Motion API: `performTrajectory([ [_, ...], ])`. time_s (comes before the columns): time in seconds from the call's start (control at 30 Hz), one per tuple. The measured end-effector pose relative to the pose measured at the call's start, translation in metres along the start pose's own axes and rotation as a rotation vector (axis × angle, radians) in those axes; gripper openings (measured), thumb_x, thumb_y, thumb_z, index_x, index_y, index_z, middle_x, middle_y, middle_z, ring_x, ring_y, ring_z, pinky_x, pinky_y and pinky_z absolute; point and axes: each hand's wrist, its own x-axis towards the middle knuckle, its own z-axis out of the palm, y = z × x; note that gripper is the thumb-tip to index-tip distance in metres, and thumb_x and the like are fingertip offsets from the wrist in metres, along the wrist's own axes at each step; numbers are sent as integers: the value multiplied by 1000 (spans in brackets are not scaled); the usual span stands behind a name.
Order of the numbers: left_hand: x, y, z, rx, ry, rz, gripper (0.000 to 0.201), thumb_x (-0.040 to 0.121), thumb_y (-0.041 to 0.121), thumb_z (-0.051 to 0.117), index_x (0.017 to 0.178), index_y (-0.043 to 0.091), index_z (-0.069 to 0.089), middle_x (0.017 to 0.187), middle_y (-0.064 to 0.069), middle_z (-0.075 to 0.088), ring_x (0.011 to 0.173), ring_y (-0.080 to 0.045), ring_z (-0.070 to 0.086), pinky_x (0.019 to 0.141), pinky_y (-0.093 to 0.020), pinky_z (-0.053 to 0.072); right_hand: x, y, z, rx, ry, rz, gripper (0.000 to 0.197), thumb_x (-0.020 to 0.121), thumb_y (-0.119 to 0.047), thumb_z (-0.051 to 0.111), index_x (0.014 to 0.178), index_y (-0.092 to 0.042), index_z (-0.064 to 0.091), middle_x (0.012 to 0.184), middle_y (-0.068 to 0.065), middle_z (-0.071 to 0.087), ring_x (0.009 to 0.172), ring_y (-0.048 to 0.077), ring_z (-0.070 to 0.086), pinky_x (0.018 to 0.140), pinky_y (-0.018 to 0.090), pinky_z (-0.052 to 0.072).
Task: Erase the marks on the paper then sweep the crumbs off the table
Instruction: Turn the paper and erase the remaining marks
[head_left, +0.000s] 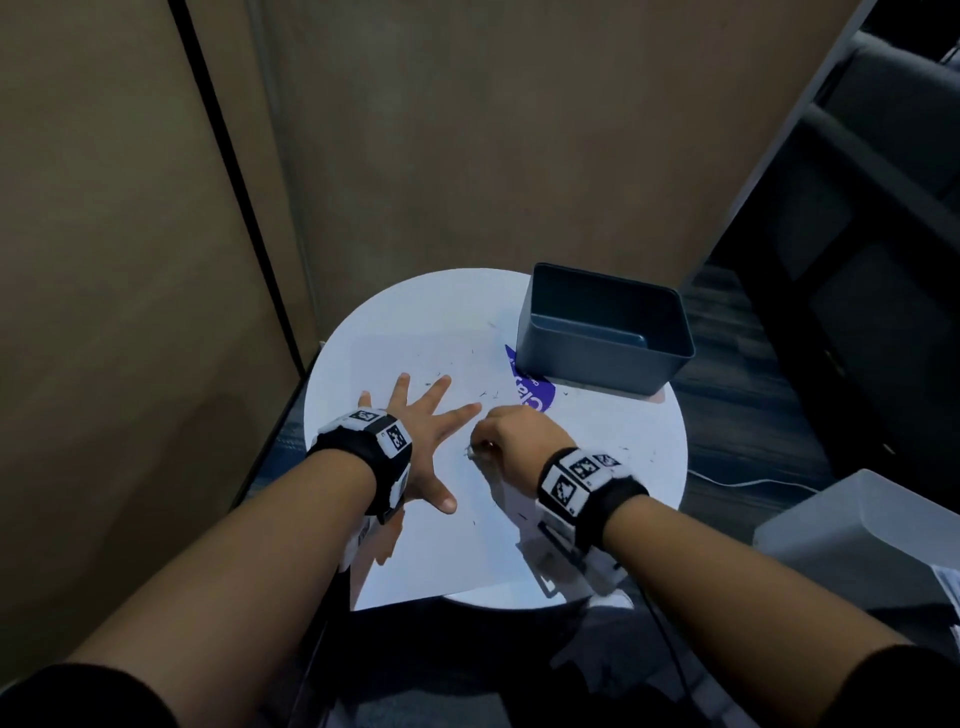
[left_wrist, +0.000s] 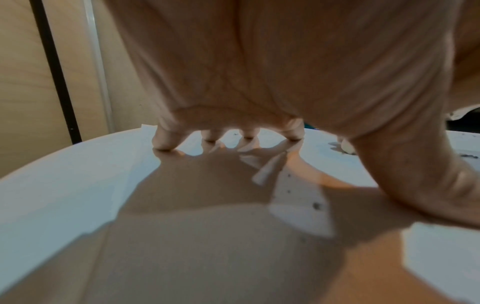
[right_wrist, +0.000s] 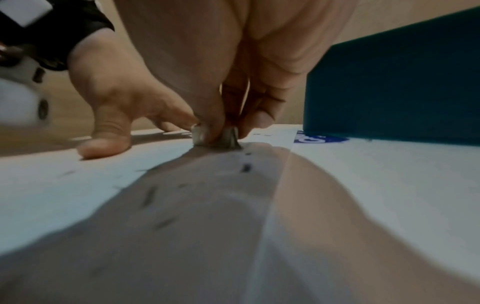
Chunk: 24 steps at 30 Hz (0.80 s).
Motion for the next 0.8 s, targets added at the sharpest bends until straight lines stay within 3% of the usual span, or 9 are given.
performTrajectory([
  [0.07, 3, -1, -1, -4, -1, -4, 130, 51, 81, 74, 139, 64, -21, 159, 13, -32, 147, -39, -25, 109, -75, -2, -14, 2, 9, -6, 39, -39, 18, 89, -21, 58, 96, -14, 73, 98, 5, 67, 90, 28, 61, 76, 37, 51],
  [0.2, 4, -5, -3, -14, -17, -13, 132, 50, 83, 73, 139, 64, -21, 158, 13, -34, 146, -39, -26, 109, -75, -3, -48, 5, 24, -2, 1, -133, 37, 84, -32, 38, 91, -20, 73, 91, -2, 68, 82, 25, 60, 68, 36, 52],
  [0.3, 2, -5, -2, -14, -29, -9, 132, 48, 87, 71, 140, 64, -22, 158, 12, -34, 147, -40, -25, 108, -75, -2, -58, 3, 16, 12, -108, -179, 28, 84, -25, 50, 95, -20, 75, 96, 0, 70, 87, 25, 64, 73, 36, 54],
  [0.4, 4, -3, -7, -9, -33, -10, 132, 49, 84, 73, 139, 64, -21, 158, 12, -33, 147, -39, -25, 108, -76, -2, -42, 11, 2, 56, -7, -108, 18, 88, -24, 63, 100, -17, 75, 97, 3, 69, 90, 26, 64, 77, 38, 53],
  [0.47, 4, -1, -11, 0, -39, -17, 131, 50, 82, 73, 140, 64, -21, 158, 12, -33, 147, -39, -24, 109, -75, -1, -34, 13, 0, 49, 68, -105, 17, 90, -24, 64, 100, -15, 75, 96, 4, 68, 90, 27, 62, 77, 39, 52],
  [0.57, 2, -2, -10, 12, -54, -21, 132, 49, 85, 72, 141, 63, -20, 159, 12, -33, 147, -41, -23, 109, -75, 2, -45, 6, 17, 40, 43, -128, 19, 85, -16, 57, 94, -14, 74, 94, 4, 69, 88, 29, 61, 73, 40, 52],
  [0.63, 2, -4, -7, 17, -56, -19, 134, 46, 88, 70, 141, 63, -21, 159, 12, -33, 147, -41, -23, 108, -75, 3, -64, 3, 27, 18, 30, -142, 24, 84, -21, 51, 90, -19, 74, 91, 0, 69, 83, 27, 61, 69, 38, 53],
  [0.7, 1, -3, -4, 14, -70, -11, 134, 44, 90, 68, 142, 62, -20, 159, 11, -33, 147, -41, -23, 108, -76, 4, -82, 2, 31, -3, -27, -186, 28, 83, -25, 47, 87, -21, 74, 88, -1, 69, 77, 27, 61, 68, 37, 54],
  [0.8, -2, 0, -5, 4, -81, 10, 135, 45, 90, 69, 143, 62, -19, 159, 11, -32, 147, -42, -23, 108, -76, 4, -95, -2, 19, 15, -190, -195, 20, 84, -19, 59, 92, -16, 76, 91, 6, 69, 84, 30, 64, 73, 38, 54],
])
